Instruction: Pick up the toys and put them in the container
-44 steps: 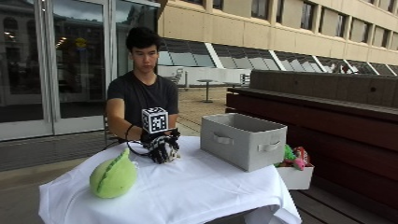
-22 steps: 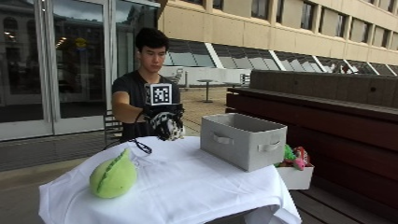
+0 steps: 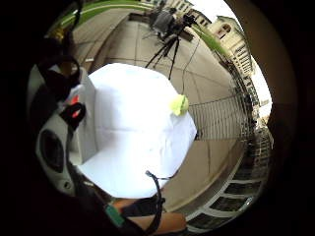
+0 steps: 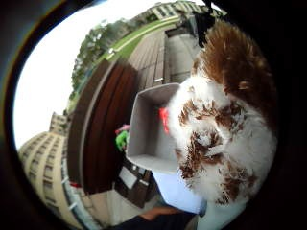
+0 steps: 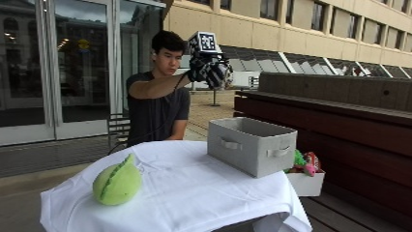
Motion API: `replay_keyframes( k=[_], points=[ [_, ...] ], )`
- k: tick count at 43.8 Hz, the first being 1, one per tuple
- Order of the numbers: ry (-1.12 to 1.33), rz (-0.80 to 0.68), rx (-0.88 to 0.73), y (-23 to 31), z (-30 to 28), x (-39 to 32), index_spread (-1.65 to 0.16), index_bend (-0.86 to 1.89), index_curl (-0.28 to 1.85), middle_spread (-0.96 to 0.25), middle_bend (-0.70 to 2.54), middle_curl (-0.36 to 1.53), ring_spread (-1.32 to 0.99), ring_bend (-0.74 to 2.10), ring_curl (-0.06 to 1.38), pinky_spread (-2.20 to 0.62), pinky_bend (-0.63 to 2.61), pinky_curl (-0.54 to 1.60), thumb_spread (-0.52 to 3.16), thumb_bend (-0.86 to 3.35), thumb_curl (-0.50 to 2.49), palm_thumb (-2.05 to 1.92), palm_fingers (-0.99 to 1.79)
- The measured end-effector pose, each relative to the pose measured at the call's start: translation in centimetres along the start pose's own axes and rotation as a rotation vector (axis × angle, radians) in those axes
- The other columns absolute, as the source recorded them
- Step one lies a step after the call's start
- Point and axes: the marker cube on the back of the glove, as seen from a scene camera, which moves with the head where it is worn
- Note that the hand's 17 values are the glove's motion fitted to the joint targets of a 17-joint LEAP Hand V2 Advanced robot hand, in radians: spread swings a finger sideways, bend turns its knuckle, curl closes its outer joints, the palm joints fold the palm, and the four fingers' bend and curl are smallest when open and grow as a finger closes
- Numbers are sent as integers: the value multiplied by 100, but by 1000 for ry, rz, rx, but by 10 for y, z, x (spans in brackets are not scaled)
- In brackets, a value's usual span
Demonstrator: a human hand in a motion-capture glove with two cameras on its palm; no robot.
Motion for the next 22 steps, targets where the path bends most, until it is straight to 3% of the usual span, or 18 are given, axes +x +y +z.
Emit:
replay_keyframes(
  k=[12, 22],
  points=[
    [-31, -146, -46, 7, 6, -114, -37, 12, 8, -32, 25, 48, -47, 99, 39, -44, 114, 36, 88, 21, 76, 68, 75],
    [-9, -235, -141, -8, 50, -127, -36, 12, 6, -32, 22, 50, -47, 97, 39, -44, 113, 36, 89, 18, 79, 68, 75]
  ],
)
